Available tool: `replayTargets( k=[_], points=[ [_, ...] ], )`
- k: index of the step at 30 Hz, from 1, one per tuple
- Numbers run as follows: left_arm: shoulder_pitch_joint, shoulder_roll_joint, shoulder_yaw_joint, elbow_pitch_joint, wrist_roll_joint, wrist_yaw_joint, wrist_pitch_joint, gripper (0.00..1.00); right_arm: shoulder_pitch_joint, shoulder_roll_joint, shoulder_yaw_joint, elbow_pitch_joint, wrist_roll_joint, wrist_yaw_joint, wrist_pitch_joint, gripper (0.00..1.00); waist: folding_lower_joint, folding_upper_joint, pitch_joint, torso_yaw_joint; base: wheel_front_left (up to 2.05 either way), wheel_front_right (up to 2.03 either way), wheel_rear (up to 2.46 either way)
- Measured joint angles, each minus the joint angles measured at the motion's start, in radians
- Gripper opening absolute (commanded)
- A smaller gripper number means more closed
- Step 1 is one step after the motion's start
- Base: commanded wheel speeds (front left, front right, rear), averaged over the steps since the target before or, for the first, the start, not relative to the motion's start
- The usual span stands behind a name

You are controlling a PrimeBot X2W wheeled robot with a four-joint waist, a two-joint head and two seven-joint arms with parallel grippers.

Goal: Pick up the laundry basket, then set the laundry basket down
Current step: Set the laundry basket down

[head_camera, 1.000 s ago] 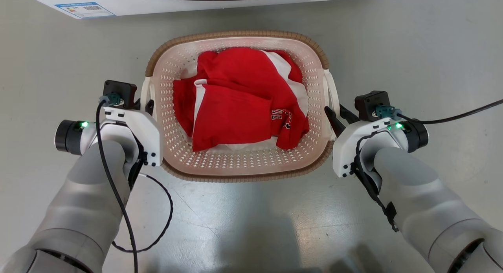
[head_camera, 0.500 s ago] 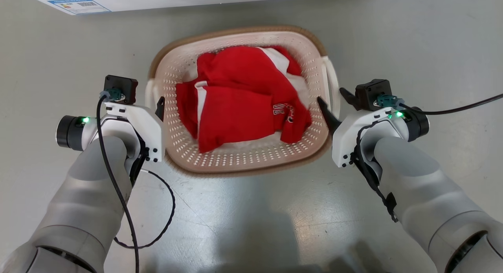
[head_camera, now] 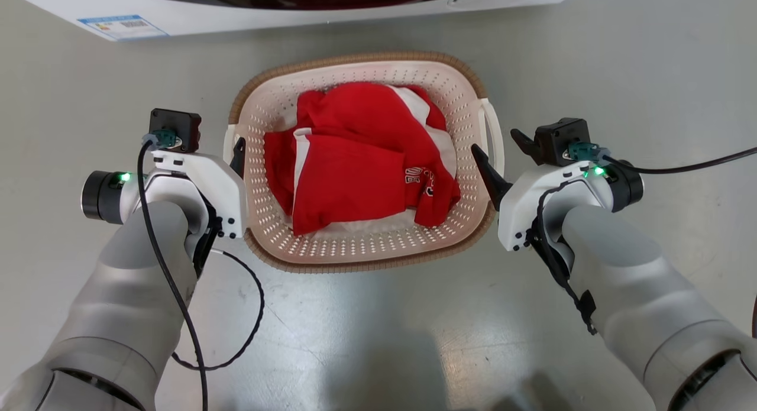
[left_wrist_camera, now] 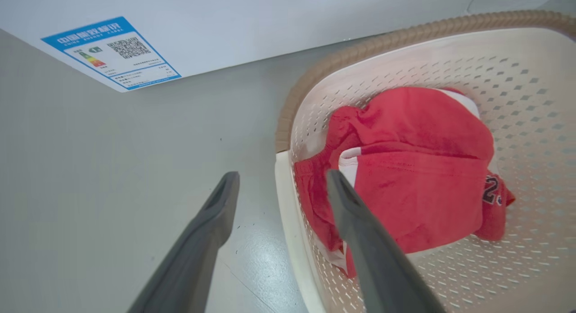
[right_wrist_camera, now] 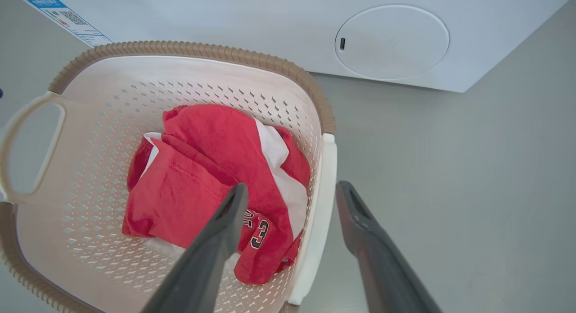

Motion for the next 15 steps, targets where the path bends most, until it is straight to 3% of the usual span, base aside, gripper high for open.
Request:
replayTargets(
  k=[6,15],
  points=[
    [0.031,-0.012,0.019,0.0,-0.02,0.001,-0.024,1.0,0.031,0.0,-0.079,-0.027,-0.064,0.0,0.0,1.0,0.0,0.0,-0.043,-0.002,0.0,0.0,0.0],
    [0.114,-0.019,0.082,-0.075,-0.054,0.012,-0.044,1.0,0.119,-0.003,-0.298,-0.081,-0.249,0.0,0.0,1.0,0.0,0.0,-0.159,-0.003,0.0,0.0,0.0]
  ],
)
